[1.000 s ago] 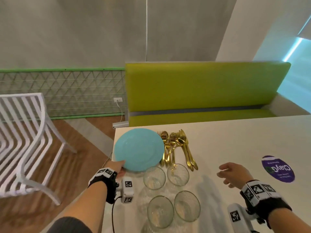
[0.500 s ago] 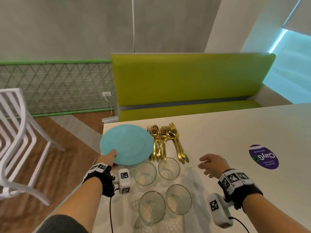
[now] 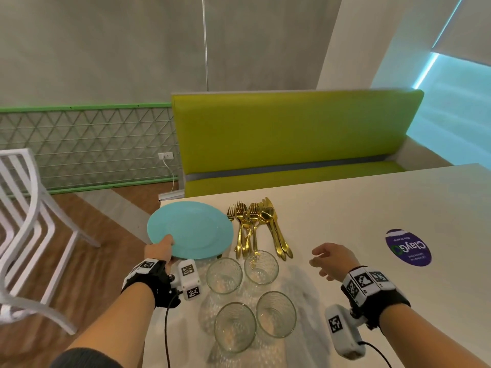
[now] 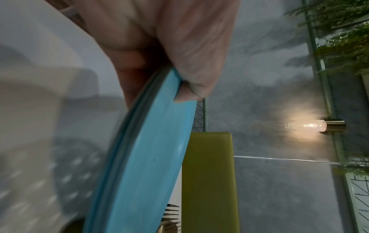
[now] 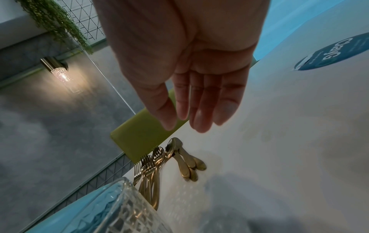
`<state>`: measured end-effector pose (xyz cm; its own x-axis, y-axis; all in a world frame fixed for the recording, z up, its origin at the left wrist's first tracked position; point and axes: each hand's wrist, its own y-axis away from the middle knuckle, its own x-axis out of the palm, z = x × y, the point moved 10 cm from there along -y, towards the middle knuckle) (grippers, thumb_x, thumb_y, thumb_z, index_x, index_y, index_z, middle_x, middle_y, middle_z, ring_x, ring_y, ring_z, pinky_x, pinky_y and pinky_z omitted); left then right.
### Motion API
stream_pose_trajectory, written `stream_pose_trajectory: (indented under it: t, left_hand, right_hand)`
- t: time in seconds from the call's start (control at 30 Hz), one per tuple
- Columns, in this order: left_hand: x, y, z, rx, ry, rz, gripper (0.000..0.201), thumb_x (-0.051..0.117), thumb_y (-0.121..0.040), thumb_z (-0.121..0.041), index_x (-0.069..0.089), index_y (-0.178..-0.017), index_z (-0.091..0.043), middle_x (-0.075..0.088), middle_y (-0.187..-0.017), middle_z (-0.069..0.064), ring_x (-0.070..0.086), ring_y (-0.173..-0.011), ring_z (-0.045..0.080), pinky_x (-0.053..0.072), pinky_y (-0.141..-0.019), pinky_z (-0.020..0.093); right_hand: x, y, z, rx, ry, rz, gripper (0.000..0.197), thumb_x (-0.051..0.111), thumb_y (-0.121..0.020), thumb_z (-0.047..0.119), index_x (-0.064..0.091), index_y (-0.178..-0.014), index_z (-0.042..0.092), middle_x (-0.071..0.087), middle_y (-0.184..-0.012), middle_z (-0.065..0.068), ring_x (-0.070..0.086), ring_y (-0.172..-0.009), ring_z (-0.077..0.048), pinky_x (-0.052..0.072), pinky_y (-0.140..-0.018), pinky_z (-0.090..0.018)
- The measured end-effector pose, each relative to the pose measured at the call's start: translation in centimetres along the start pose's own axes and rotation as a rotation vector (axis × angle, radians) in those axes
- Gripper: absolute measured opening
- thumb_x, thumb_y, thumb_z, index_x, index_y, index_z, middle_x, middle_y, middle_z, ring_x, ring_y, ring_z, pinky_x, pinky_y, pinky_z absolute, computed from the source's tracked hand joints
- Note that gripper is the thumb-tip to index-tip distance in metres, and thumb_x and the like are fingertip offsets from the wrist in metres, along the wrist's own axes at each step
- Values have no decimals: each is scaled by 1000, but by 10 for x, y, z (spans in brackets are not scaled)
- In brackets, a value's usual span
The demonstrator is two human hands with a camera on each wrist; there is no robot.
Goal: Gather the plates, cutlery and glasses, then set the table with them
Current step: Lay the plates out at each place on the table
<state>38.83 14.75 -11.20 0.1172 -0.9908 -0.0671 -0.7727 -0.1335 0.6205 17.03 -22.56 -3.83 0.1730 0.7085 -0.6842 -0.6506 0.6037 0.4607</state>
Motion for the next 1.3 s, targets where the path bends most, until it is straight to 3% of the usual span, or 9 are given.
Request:
stream_pose_trajectory:
  t: [0.13,0.23,0.4,0.53,0.7,0.83,0.93,1.03,1.3]
  left_hand:
    - [-9,6,-11,28,10,-7,46,49,-86,-7,42,-130,7,56,-127,25,59,-108,42,50,-78,41]
    - [-14,12,-28,67,21,9,42,49,-86,-6,45,-126,7,57,-126,25,60,-101,39,50,-70,41]
    - [-3,40,-77,147,52,163,9,45,-87,-5,54,-83,-3,58,-107,18,55,-68,31,46,-59,37]
    - [26,80,-120,236,104,307,25,45,-86,-5,53,-110,-2,61,-84,11,56,-67,26,47,-57,34]
    - [86,140,-138,252,74,515,31,47,-85,-10,56,-113,-1,63,-92,11,60,-80,26,52,-55,24]
    - [131,190,-127,228,60,682,27,46,-90,-10,51,-115,-2,69,-85,12,65,-65,18,47,-40,16]
    - [162,217,-112,215,92,760,45,47,-89,-10,42,-134,-7,59,-123,20,63,-79,27,53,-41,25]
    - [188,239,-101,243,153,789,44,46,-89,-6,42,-132,-12,59,-118,17,61,-79,26,53,-44,30]
    - [258,280,-50,167,229,768,48,60,-85,-23,47,-131,-20,61,-126,16,61,-108,38,55,-77,51]
  right_hand:
    - [-1,3,1,-8,9,-3,25,66,-83,16,62,-107,12,63,-86,-1,60,-62,-11,46,-51,-19]
    - [-4,5,4,-8,-3,-9,26,66,-83,16,62,-108,11,62,-83,0,59,-61,-11,46,-51,-19]
    - [-15,11,25,-55,-40,-22,28,64,-86,19,61,-111,9,62,-82,1,61,-67,-14,50,-57,-22]
    - [-47,31,67,-188,-232,-123,40,53,-91,39,57,-116,8,64,-98,-5,62,-67,-16,50,-58,-24]
    - [-100,70,116,-327,-625,-218,41,39,-94,51,46,-117,17,60,-102,-5,60,-65,-18,49,-55,-29]
    - [-138,102,131,-433,-747,-288,37,45,-95,44,46,-120,17,59,-104,-2,59,-71,-16,49,-55,-29]
    - [-164,114,109,-452,-680,-467,37,61,-88,25,49,-122,15,62,-110,-6,64,-88,-22,55,-65,-38]
    - [-179,114,70,-360,-648,-556,38,65,-83,19,50,-117,15,66,-110,-11,65,-96,-29,55,-83,-49]
    - [-219,92,-24,-217,-745,-578,34,63,-84,9,51,-115,6,62,-106,-12,62,-94,-27,54,-86,-44]
